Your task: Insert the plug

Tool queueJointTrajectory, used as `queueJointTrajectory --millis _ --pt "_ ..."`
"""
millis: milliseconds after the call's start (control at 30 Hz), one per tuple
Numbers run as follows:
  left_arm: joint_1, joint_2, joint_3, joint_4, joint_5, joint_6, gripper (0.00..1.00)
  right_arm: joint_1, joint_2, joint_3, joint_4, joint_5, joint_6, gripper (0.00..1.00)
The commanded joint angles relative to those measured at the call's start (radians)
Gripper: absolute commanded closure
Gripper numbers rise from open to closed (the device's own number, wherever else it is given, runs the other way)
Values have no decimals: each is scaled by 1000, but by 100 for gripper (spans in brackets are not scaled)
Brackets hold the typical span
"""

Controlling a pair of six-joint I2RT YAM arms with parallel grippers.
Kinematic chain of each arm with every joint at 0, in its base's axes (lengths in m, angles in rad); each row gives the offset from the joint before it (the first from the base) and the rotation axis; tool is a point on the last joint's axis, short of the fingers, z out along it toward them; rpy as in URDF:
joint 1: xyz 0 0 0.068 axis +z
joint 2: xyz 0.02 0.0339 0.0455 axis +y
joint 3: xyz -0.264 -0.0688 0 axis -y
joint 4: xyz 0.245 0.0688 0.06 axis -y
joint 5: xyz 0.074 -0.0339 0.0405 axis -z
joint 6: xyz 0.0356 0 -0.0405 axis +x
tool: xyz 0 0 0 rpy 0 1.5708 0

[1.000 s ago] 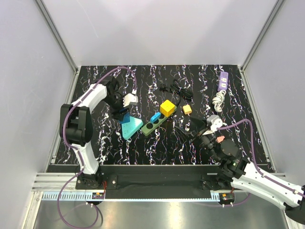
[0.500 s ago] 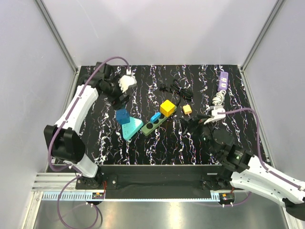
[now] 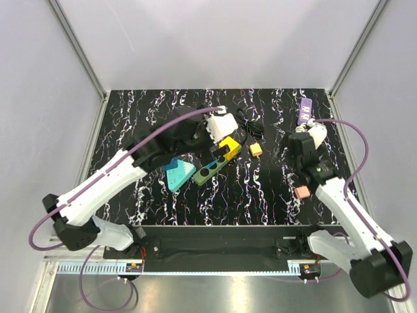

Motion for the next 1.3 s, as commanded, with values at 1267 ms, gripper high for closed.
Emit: queueJointTrajectory --millis 1267 --pt "-8 -525 -454 239 -349 -643 1 -401 399 -110 -184 -71 491 7"
